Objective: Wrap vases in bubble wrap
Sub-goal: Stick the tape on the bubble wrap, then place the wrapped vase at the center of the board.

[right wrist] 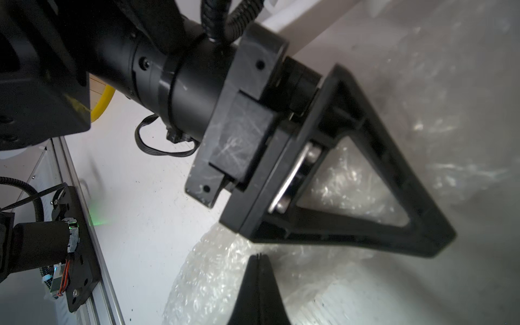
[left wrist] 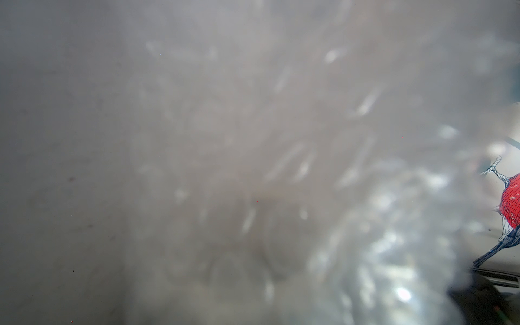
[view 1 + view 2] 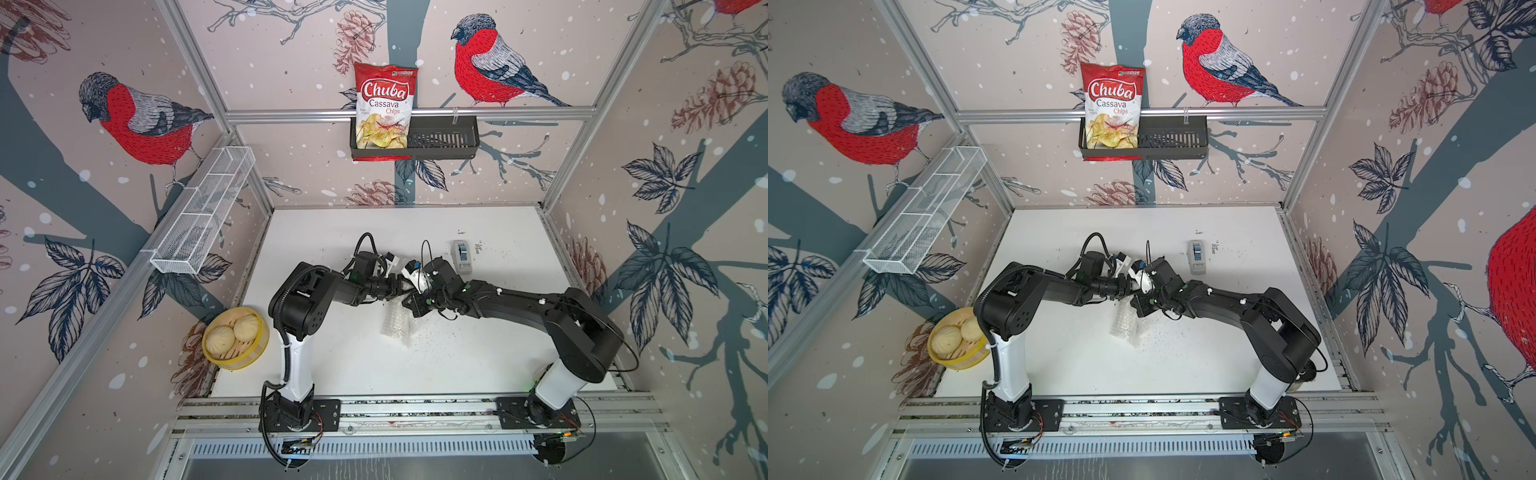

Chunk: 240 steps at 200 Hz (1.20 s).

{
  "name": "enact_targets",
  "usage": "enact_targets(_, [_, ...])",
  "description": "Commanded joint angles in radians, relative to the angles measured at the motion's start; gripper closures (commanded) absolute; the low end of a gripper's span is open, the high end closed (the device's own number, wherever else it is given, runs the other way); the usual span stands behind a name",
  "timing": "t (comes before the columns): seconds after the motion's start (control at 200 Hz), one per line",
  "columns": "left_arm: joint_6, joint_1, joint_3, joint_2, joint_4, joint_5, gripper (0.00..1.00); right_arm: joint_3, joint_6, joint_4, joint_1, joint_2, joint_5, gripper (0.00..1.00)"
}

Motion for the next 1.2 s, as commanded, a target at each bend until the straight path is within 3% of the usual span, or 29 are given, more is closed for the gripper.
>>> enact_targets(0.0, [0.027,-0.004,-0.004,-0.001,-0.009,-0.036,0.76,-0.006,-0.012,0.000,-0.017,-0.050,0.018,0.98])
enact_targets(0.345, [0.029,-0.004,-0.004,-0.002,-0.015,-0.042,0.76,-0.028,0.000,0.048,-0.021,0.049,-0.036,0.98])
enact_targets(0.505, [0.041,-0.001,-0.002,-0.022,-0.040,-0.059,0.76,-0.042,-0.014,0.018,-0.043,-0.058,0.023,0.97])
enact_targets(0.625, [0.048,0.020,0.033,-0.027,-0.135,-0.144,0.76,-0.107,0.016,0.035,-0.102,-0.175,0.098,0.94])
enact_targets(0.726, [0.028,0.039,0.090,-0.021,-0.250,-0.232,0.76,-0.191,0.078,0.074,-0.173,-0.262,0.137,0.93])
enact_targets(0.921, [0.085,0.042,0.402,0.066,-0.657,-0.506,0.76,-0.291,0.139,0.117,-0.261,-0.381,0.137,0.93])
enact_targets(1.071, [0.094,0.038,0.587,0.162,-0.837,-0.612,0.77,-0.312,0.134,0.112,-0.285,-0.432,0.120,0.92])
enact_targets(1.196, [0.085,0.027,0.643,0.192,-0.875,-0.630,0.77,-0.337,0.129,0.128,-0.306,-0.453,0.093,0.92])
